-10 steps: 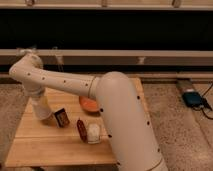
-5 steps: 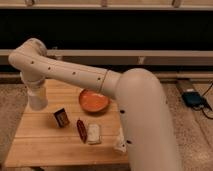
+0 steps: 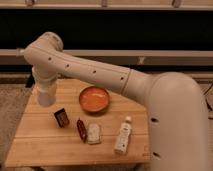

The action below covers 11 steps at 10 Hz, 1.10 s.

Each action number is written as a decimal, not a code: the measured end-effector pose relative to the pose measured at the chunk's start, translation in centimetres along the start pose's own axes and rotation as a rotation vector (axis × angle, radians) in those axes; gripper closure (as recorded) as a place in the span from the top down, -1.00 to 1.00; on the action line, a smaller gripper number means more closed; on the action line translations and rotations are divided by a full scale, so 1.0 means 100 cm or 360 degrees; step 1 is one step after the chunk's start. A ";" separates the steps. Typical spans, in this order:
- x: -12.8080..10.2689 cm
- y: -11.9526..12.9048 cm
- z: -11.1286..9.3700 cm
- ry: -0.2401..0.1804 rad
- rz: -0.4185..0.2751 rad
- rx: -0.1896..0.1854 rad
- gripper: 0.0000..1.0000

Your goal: Place the ceramic cup over the eraser

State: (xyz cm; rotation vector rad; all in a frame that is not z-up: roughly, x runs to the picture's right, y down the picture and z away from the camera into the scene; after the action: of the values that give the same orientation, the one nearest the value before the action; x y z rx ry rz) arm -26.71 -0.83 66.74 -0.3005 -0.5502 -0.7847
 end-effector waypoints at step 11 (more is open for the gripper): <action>0.006 0.067 -0.007 -0.0038 0.0011 -0.0188 -1.00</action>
State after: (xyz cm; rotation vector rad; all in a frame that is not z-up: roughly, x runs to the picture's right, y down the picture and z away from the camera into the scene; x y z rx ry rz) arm -21.21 3.10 66.15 -0.4210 -0.5258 -0.8092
